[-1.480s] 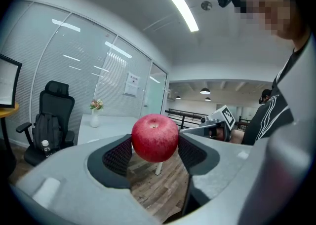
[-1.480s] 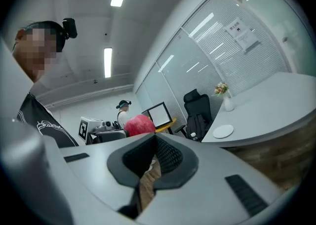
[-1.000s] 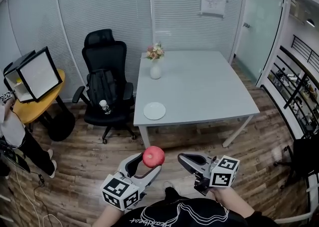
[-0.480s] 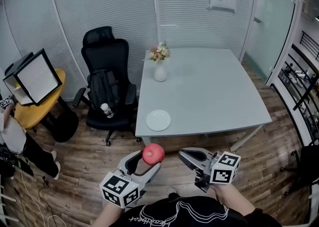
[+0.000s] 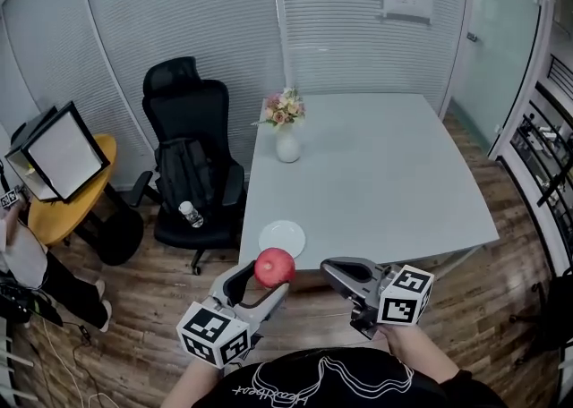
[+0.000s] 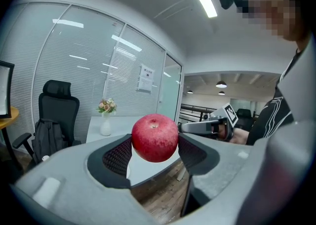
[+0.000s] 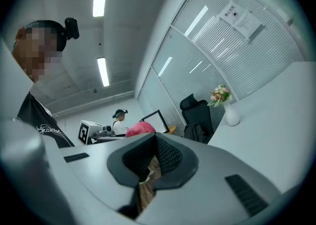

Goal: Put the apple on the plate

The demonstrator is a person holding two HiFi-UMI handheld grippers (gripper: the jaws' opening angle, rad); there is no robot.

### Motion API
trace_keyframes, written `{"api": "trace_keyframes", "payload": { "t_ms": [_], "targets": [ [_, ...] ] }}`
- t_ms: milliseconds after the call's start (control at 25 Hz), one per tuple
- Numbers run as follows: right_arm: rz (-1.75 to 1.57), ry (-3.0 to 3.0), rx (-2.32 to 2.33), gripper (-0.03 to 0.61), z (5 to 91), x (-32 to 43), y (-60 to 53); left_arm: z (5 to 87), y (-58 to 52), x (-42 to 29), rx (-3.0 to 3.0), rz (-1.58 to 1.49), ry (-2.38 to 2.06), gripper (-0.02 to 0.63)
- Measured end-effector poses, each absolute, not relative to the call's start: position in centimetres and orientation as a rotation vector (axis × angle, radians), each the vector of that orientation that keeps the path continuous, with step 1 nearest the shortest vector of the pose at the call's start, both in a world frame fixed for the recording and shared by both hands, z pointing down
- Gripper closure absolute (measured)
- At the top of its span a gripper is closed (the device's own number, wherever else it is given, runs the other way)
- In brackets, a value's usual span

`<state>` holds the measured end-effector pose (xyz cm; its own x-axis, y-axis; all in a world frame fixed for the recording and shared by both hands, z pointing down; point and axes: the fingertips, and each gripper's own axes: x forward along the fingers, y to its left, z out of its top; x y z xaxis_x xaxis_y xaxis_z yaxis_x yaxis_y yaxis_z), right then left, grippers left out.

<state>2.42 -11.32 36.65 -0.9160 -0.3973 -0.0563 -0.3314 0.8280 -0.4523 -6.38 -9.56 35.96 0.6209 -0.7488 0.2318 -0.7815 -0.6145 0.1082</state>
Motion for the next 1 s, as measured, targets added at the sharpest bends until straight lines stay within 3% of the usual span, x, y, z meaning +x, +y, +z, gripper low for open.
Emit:
{"api": "trace_keyframes", "payload": {
  "t_ms": [1000],
  "targets": [
    [-0.777, 2.845, -0.699, 0.569, 39.4, 1.1, -20.1, 40.3, -20.4, -8.8, 2.602, 0.329, -1.237, 0.313]
  ]
}}
